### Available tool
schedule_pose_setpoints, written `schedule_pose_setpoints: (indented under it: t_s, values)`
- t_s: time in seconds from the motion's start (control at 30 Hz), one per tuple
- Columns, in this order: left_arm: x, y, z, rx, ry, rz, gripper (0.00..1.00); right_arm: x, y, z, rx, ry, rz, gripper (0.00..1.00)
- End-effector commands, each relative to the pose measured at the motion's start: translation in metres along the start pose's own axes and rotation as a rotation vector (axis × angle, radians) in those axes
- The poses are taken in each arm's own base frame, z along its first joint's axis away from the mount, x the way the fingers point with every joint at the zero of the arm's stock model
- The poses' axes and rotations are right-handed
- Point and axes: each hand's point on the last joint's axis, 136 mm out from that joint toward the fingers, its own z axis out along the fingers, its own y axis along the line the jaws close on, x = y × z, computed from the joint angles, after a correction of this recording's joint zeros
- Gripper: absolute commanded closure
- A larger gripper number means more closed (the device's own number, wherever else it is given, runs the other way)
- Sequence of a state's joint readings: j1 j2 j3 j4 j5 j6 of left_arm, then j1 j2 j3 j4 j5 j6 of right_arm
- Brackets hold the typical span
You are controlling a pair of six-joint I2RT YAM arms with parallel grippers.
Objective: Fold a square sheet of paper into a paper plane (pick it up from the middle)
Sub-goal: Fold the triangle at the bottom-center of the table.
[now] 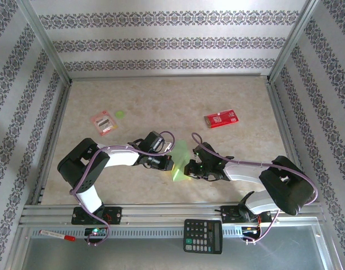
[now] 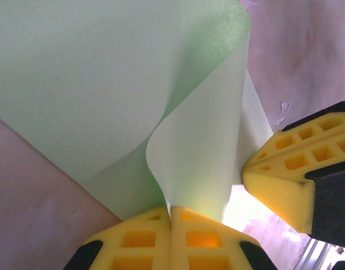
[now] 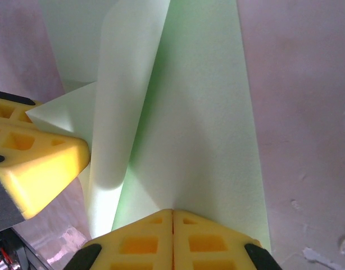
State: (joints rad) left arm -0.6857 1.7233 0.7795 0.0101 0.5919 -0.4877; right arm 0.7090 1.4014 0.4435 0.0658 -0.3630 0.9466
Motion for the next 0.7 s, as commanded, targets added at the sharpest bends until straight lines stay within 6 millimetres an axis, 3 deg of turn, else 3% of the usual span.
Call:
schedule_pose_setpoints:
  t_s: [0.0,0.67]
  values:
    - [-0.0043,-0.0054,-0.0061,0.022,-0.005,-0.019,1.0,0.0029,-0.0154,-0.0013,0.059,0.004,0.006,0.93]
    - [-0.0074,-0.0008,0.0024,0.014,0.015,-0.025,1.0,0.0032,-0.0164,-0.0017,0.062,0.004,0.008,0.93]
